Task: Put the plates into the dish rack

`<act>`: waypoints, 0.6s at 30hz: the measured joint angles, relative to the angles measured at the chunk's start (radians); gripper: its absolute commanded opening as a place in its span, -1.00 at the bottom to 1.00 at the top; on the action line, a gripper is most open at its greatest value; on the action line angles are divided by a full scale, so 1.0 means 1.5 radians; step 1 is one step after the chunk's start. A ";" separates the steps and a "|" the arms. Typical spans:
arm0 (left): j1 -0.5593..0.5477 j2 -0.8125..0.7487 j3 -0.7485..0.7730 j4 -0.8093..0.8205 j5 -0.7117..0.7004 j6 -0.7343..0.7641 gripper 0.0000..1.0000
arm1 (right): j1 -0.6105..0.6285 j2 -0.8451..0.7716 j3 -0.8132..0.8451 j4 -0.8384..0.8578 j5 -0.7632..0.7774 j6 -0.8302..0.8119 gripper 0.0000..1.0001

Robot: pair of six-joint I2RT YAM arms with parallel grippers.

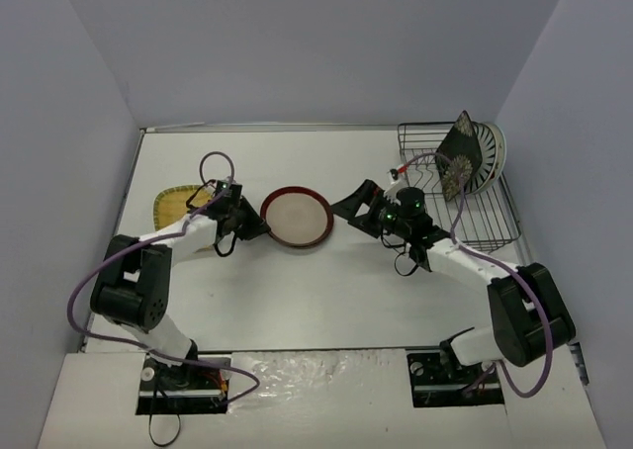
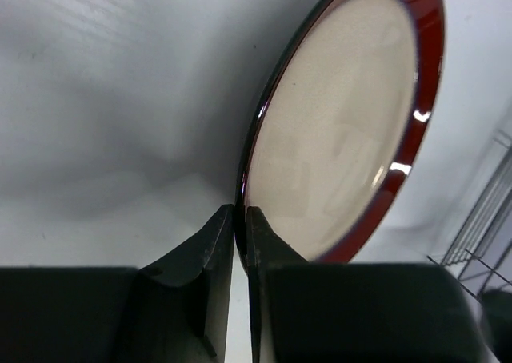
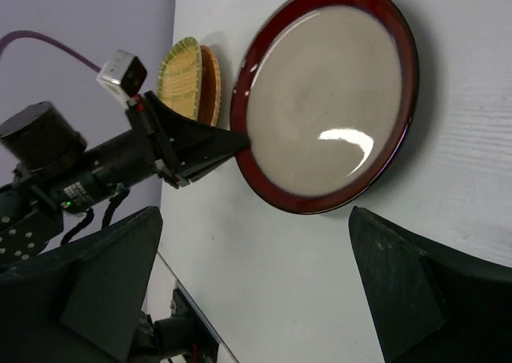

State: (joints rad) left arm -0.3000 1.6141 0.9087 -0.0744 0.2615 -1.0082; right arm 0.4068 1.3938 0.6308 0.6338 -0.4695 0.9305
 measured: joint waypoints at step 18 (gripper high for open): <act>0.000 -0.156 -0.147 0.054 0.022 -0.076 -1.00 | 0.075 0.191 -0.016 0.117 0.054 0.105 1.00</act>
State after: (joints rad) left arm -0.2993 1.3799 0.6886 0.0066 0.2942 -1.1228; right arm 0.5189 1.6801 0.6070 0.8094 -0.3880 1.0887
